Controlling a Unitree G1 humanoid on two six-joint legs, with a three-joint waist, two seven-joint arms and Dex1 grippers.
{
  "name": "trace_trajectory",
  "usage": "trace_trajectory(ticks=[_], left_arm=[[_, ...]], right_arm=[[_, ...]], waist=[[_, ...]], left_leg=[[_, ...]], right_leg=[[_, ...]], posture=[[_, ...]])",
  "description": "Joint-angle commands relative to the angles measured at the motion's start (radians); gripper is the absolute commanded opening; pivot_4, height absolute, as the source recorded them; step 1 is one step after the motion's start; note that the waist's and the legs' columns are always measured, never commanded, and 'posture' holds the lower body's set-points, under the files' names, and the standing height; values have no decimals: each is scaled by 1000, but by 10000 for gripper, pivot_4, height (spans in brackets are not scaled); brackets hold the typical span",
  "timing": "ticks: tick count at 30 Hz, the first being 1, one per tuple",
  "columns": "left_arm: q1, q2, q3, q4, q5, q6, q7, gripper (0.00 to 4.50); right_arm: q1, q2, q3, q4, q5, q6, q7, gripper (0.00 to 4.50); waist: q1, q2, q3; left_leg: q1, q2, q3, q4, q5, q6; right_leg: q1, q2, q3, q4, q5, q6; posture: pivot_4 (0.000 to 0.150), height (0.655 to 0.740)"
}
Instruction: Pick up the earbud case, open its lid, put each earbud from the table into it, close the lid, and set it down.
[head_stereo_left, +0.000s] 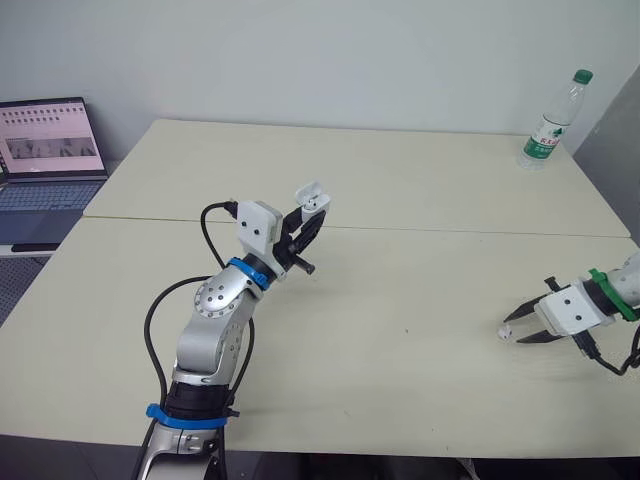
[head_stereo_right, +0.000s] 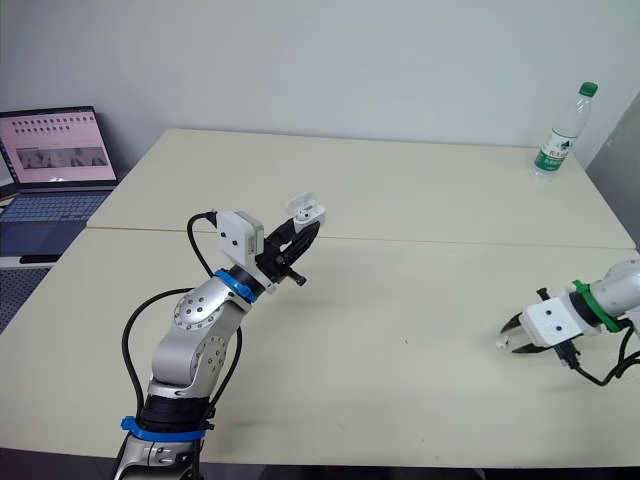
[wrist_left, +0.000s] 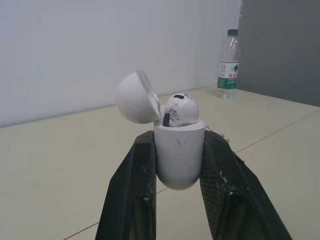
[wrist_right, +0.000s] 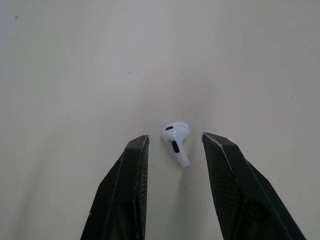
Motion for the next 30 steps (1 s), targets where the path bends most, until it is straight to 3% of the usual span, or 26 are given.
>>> trace_trajectory(ticks=[1, 13, 16, 19, 30], left_arm=[[-21, 1, 1, -40, -3, -16, 2, 7858], [-12, 2, 4, -57, -4, -5, 12, 7858], [-12, 3, 5, -59, -4, -4, 16, 7858], [-12, 3, 5, -60, -4, -3, 18, 7858], [-5, 3, 2, -62, -4, -6, 24, 7858]], right_arm=[[-34, 32, -6, 47, -34, -40, 22, 17093], [-82, 76, 1, 176, -120, -129, 6, 17093], [-97, 88, 1, 200, -130, -131, 4, 10779], [-108, 96, 1, 220, -142, -138, 1, 740], [-127, 93, -19, 238, -114, -103, 34, 321]], waist=[[0, 0, 0], [1, 0, 0], [1, 0, 0], [1, 0, 0], [1, 0, 0]], left_leg=[[0, 0, 0, 0, 0, 0], [1, 0, 0, 0, 0, 0], [1, 0, 0, 0, 0, 0], [1, 0, 0, 0, 0, 0], [1, 0, 0, 0, 0, 0]], right_leg=[[0, 0, 0, 0, 0, 0], [1, -1, 0, 0, 0, 0], [1, -1, 0, 0, 0, 0], [1, -1, 0, 0, 0, 0], [1, -1, 0, 0, 0, 0]], posture=[[1500, 7400], [1500, 7400], [1500, 7400], [1500, 7400], [1500, 7400]])
